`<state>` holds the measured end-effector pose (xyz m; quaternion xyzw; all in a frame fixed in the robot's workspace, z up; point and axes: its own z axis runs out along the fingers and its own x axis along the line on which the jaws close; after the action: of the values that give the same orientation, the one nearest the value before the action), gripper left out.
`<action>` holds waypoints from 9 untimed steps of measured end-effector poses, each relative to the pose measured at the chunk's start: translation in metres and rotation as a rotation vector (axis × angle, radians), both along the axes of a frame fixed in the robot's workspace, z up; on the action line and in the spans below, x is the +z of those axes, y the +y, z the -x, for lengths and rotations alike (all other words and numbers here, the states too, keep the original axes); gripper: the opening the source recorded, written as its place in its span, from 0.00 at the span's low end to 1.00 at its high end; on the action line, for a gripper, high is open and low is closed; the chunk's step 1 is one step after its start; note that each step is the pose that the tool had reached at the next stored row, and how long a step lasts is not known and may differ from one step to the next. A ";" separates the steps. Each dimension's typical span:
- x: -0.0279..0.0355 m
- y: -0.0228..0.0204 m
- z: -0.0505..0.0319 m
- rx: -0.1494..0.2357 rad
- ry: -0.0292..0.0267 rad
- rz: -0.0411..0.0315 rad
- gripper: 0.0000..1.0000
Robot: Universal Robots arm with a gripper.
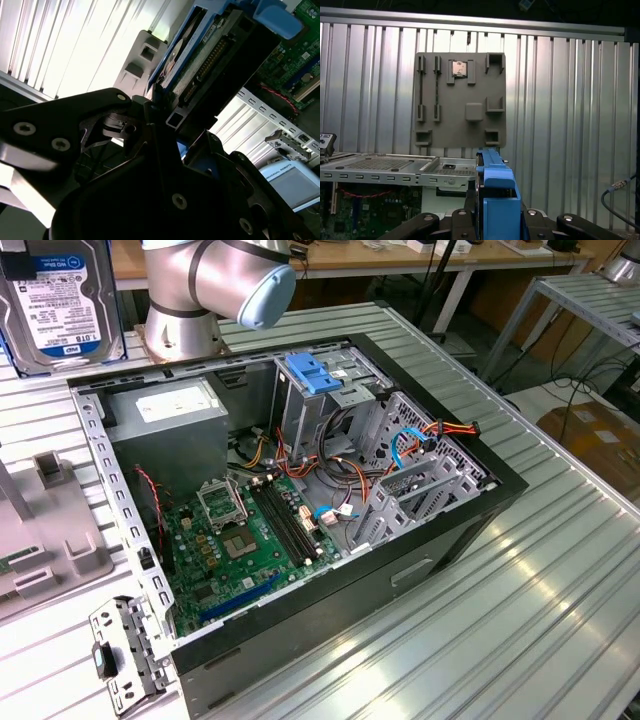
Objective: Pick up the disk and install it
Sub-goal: 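Pick up the disk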
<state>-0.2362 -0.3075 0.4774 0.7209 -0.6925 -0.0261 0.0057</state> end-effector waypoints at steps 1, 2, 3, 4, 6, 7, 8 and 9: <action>0.0000 -0.0003 -0.0003 0.000 0.0000 -0.0001 0.37; -0.0001 -0.0005 -0.0006 0.000 0.0000 -0.0001 0.37; -0.0001 -0.0007 -0.0008 0.000 0.0000 -0.0001 0.37; -0.0001 -0.0010 -0.0010 0.000 -0.0001 0.0000 0.37; -0.0001 -0.0014 -0.0015 0.000 0.0000 0.0000 0.37; -0.0001 -0.0016 -0.0018 0.000 0.0000 -0.0001 0.37; -0.0002 -0.0020 -0.0022 0.000 0.0000 -0.0001 0.37; -0.0002 -0.0022 -0.0025 0.000 0.0000 0.0000 0.37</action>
<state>-0.2337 -0.3097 0.4772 0.7209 -0.6925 -0.0261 0.0057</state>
